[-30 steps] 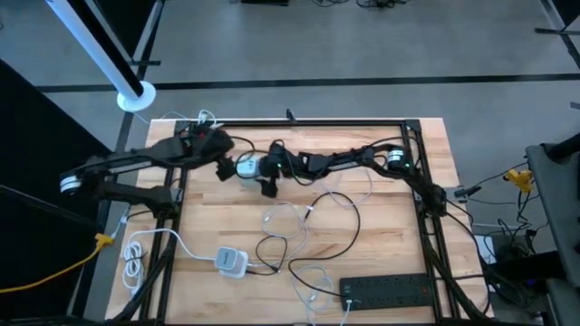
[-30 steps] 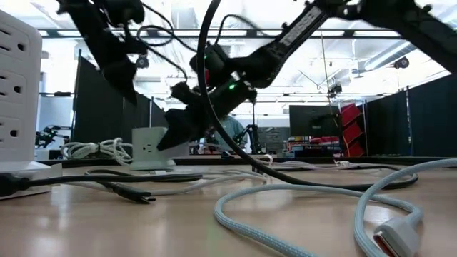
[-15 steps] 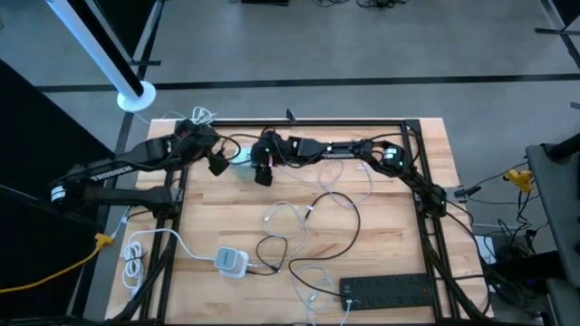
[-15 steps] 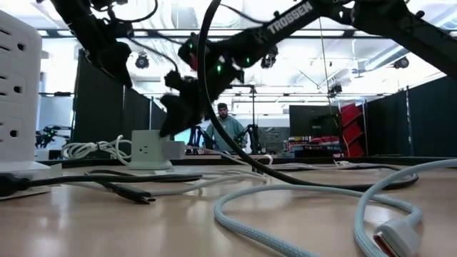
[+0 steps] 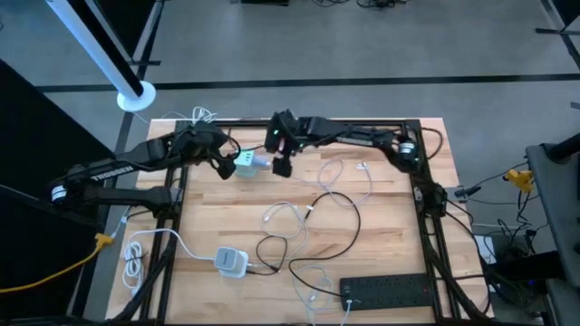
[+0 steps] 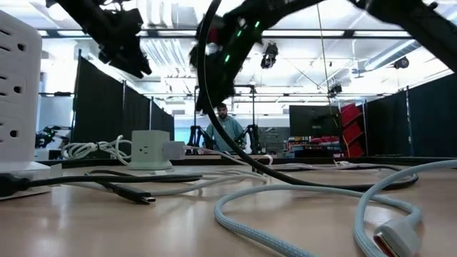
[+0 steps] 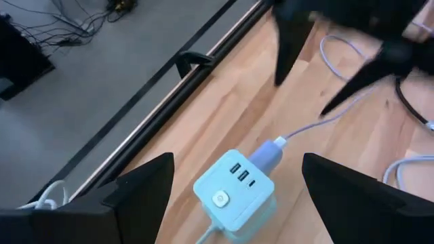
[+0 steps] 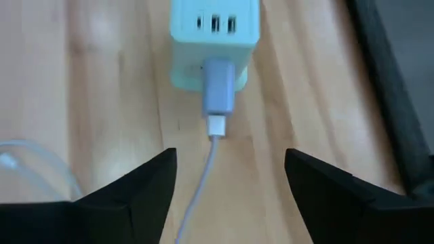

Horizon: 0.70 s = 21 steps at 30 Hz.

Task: Insert USB
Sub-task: Return to Home Position

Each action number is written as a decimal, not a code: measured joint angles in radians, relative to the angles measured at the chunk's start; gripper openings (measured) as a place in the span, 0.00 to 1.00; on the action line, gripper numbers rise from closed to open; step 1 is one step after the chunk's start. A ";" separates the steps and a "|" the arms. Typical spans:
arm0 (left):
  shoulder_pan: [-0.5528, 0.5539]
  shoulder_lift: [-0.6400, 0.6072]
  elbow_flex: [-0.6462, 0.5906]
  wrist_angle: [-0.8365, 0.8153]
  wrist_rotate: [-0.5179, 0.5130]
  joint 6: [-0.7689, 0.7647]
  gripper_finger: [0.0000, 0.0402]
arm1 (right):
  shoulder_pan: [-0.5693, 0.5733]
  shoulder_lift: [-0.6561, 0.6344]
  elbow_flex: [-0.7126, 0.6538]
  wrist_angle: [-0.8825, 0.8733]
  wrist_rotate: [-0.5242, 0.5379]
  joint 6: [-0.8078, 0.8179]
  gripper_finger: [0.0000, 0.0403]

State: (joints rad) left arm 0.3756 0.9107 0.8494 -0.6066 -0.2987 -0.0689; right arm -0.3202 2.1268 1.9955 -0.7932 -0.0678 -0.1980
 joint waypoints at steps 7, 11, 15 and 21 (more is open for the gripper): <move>0.000 0.026 0.000 0.118 0.000 -0.006 0.78 | -0.043 -0.241 -0.092 -0.009 -0.118 -0.080 0.40; 0.000 0.056 -0.001 0.330 -0.004 -0.047 0.78 | -0.067 -0.396 -0.189 -0.010 -0.213 -0.083 0.29; -0.001 0.093 -0.001 0.552 0.012 -0.091 0.78 | -0.082 -0.556 -0.303 -0.008 -0.312 -0.099 0.19; -0.013 0.155 -0.001 0.806 0.182 -0.091 0.78 | -0.086 -0.818 -0.533 0.082 -0.415 -0.098 0.04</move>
State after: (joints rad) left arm 0.3623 1.0655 0.8482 0.1992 -0.1170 -0.1602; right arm -0.4066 1.3092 1.4625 -0.7117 -0.4828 -0.2964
